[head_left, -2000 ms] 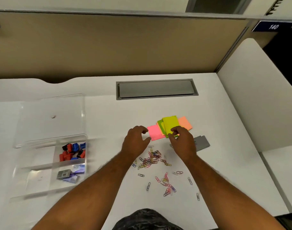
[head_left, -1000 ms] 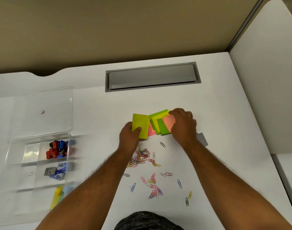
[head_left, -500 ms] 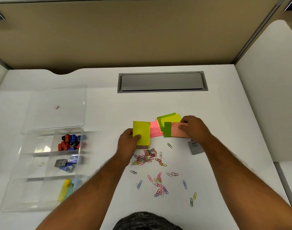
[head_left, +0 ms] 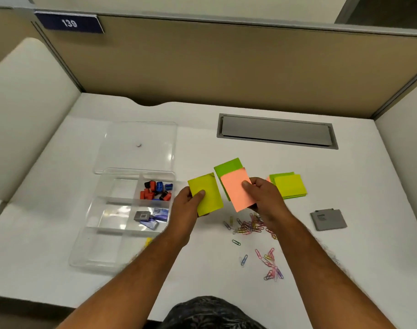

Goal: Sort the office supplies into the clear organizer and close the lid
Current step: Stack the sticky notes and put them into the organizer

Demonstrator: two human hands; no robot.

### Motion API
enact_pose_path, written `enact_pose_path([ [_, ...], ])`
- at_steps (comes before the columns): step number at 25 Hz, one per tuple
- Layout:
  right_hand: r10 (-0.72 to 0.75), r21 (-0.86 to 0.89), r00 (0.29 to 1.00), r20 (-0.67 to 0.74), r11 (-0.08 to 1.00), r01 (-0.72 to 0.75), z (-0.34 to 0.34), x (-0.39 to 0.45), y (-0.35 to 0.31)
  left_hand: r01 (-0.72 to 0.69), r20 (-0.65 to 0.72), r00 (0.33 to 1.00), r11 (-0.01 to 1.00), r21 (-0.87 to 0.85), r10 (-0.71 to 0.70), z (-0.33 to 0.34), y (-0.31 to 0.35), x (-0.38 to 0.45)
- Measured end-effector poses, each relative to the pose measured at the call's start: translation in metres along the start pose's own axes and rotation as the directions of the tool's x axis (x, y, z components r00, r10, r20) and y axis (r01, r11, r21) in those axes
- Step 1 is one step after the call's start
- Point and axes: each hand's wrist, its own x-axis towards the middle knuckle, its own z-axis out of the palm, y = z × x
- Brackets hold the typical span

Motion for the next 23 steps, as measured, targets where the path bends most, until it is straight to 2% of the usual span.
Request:
enact_pose_path([
  [5,0.025,-0.065,0.979,0.205,0.998,-0.012,0.103,-0.027,0.022,0.038,0.012,0.999,0.982,-0.184,-0.037,-0.087,0.024,-0.017],
  [8,-0.006,-0.124,0.947,0.322,0.991,0.049,0.150,-0.041,0.024,-0.057,-0.051,0.997,0.996,-0.070,0.053,-0.134,0.025,-0.021],
  [13,0.014,-0.151,0.963,0.271,0.988,0.028,0.199,-0.050,0.028,-0.095,-0.234,0.967,0.994,0.045,0.103,-0.216,0.022,-0.018],
  [16,0.042,-0.215,0.969,0.242,0.976,0.012,0.215,-0.058,0.034,-0.114,-0.215,0.963,0.968,0.222,0.162,-0.262,0.021,-0.023],
  [19,0.011,-0.326,0.973,0.230,0.943,0.066,0.236,-0.064,0.043,-0.138,-0.128,0.966,0.870,0.473,0.223,-0.303,0.019,-0.025],
  [21,-0.051,-0.425,0.973,0.224,0.894,0.145,0.257,-0.065,0.052,-0.140,-0.130,0.960,0.831,0.539,0.246,-0.326,0.016,-0.024],
  [23,-0.109,-0.510,0.960,0.258,0.828,0.231,0.281,-0.067,0.061,-0.135,-0.190,0.944,0.839,0.527,0.271,-0.340,0.016,-0.024],
])
